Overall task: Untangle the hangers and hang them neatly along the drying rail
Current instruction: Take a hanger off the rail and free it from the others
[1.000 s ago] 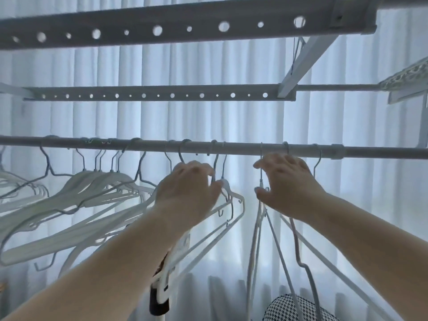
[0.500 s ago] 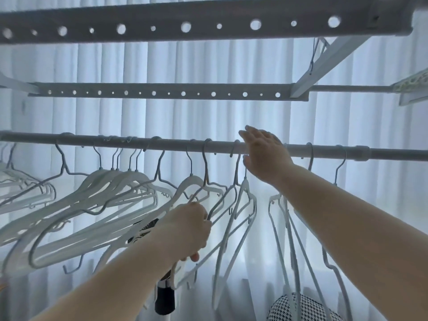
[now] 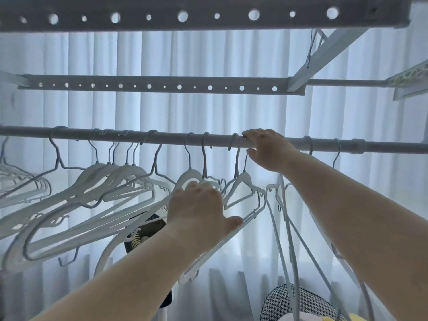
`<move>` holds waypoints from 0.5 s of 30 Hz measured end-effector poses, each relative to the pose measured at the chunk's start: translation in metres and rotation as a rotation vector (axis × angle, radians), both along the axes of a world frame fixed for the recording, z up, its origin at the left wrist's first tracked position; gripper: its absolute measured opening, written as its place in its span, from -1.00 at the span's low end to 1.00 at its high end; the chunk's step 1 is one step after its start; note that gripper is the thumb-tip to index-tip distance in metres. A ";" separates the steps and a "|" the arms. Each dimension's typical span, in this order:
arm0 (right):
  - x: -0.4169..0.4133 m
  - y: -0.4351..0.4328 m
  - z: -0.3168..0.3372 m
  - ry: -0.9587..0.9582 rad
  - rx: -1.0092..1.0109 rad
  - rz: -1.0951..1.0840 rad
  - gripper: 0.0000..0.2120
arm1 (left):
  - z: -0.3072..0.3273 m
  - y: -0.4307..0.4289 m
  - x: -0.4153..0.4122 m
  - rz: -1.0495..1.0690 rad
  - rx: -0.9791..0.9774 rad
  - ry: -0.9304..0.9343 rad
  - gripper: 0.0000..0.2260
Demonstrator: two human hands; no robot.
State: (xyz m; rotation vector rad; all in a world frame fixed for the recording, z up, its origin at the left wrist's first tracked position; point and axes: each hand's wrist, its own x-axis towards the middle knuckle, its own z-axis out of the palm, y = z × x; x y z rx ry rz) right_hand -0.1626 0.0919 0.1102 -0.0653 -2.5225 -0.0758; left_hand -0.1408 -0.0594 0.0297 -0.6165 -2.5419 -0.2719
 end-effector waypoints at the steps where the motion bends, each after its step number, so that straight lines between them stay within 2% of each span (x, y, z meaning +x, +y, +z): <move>1: 0.001 0.001 0.001 -0.004 -0.001 0.008 -0.60 | -0.001 0.003 -0.003 0.027 -0.043 0.031 -0.59; 6: 0.003 0.009 0.002 0.008 -0.037 0.054 -0.62 | -0.010 0.006 -0.015 0.110 -0.173 0.157 -0.71; 9: 0.006 0.015 0.003 -0.001 -0.033 0.054 -0.61 | -0.014 0.005 -0.021 0.152 -0.228 0.162 -0.83; 15: 0.013 0.030 0.000 -0.026 0.044 -0.013 -0.51 | -0.008 0.011 -0.025 0.148 -0.106 0.070 -0.82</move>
